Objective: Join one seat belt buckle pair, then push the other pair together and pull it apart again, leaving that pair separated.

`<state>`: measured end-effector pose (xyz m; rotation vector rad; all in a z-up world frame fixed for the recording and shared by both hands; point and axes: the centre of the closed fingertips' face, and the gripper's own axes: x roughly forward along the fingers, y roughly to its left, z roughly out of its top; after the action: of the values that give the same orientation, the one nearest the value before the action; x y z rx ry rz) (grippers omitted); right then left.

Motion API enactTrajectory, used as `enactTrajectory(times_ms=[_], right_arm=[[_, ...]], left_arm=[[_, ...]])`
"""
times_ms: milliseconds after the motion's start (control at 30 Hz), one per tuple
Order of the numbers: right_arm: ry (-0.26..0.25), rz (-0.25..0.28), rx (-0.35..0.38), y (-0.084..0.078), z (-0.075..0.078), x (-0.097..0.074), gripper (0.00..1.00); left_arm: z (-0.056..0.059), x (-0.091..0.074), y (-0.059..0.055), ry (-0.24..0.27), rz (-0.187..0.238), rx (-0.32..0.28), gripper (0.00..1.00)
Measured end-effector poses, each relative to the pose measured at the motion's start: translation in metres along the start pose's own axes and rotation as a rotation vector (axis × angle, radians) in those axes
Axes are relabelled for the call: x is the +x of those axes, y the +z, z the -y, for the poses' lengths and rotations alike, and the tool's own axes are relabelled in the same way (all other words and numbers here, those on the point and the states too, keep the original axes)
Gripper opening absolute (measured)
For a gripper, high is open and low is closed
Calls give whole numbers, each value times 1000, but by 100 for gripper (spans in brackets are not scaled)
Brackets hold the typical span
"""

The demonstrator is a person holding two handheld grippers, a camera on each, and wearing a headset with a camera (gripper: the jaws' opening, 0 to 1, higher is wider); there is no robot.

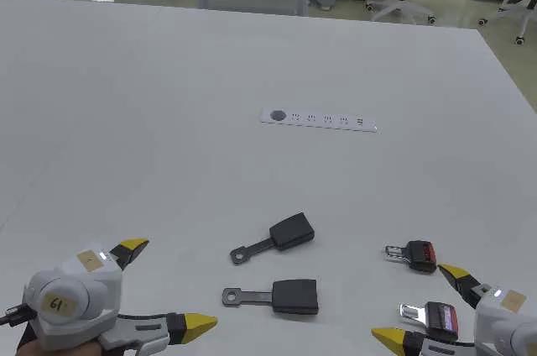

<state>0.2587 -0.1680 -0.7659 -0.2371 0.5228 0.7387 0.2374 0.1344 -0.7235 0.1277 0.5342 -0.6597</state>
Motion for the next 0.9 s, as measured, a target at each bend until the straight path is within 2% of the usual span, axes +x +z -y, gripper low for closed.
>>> enactTrajectory(times_ms=[900], right_arm=[[6, 7, -7, 3, -1, -1, 93]], left_arm=[[-2, -3, 2, 7, 5, 1, 100]])
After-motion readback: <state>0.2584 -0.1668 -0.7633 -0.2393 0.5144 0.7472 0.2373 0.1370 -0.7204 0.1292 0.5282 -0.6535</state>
